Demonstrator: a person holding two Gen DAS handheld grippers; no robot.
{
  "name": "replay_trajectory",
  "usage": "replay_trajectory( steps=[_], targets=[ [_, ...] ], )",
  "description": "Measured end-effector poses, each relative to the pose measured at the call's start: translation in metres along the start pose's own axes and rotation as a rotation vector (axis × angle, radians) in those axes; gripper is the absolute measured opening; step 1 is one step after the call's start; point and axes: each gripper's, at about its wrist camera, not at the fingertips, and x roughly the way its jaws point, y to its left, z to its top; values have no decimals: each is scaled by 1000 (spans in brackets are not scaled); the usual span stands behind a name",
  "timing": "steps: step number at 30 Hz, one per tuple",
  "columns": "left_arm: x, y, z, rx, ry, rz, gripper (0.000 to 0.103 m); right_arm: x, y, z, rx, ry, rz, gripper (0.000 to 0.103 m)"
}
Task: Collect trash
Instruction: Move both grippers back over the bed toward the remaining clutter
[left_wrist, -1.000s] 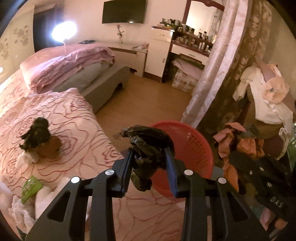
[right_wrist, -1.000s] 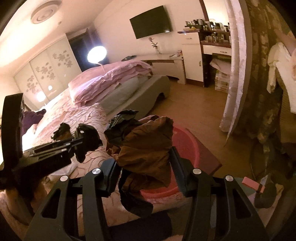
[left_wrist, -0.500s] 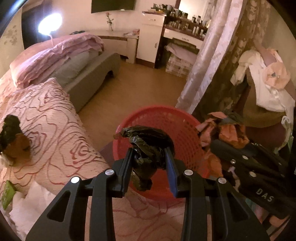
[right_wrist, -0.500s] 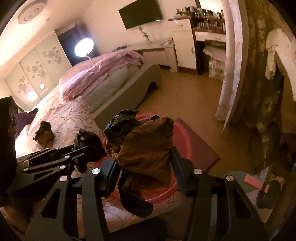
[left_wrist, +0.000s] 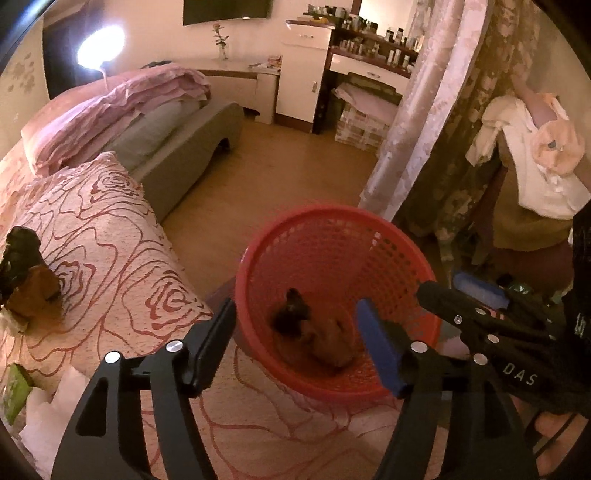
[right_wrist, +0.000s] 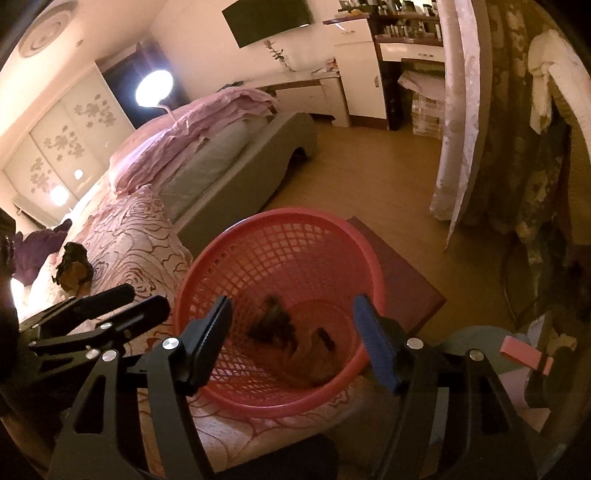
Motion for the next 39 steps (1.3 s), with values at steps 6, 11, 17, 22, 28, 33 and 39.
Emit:
replay_trajectory(
  steps=[6,11,17,22,28,33,39],
  targets=[
    [-13,3,-3,-8,-29,28,70,-11,1,-4,-11,-33,-27,66],
    [-27,8,-7,-21,-59,46,72,-24,5,-7,-23,-67,-55,67],
    [-44,12,-15,-34,-86,63,74,-43,16,-10,-46,-115,-66,71],
    [-63,15,-23,-45,-115,78,76,-56,27,-15,-64,-139,-52,73],
    [-84,21,-35,-70,-147,98,79,-70,41,-21,-75,-158,-18,78],
    [-99,29,-46,-93,-166,109,80,-76,59,-29,-106,-161,33,82],
    [-119,45,-59,-117,-191,154,80,-75,80,-39,-147,-145,81,84]
  ],
)
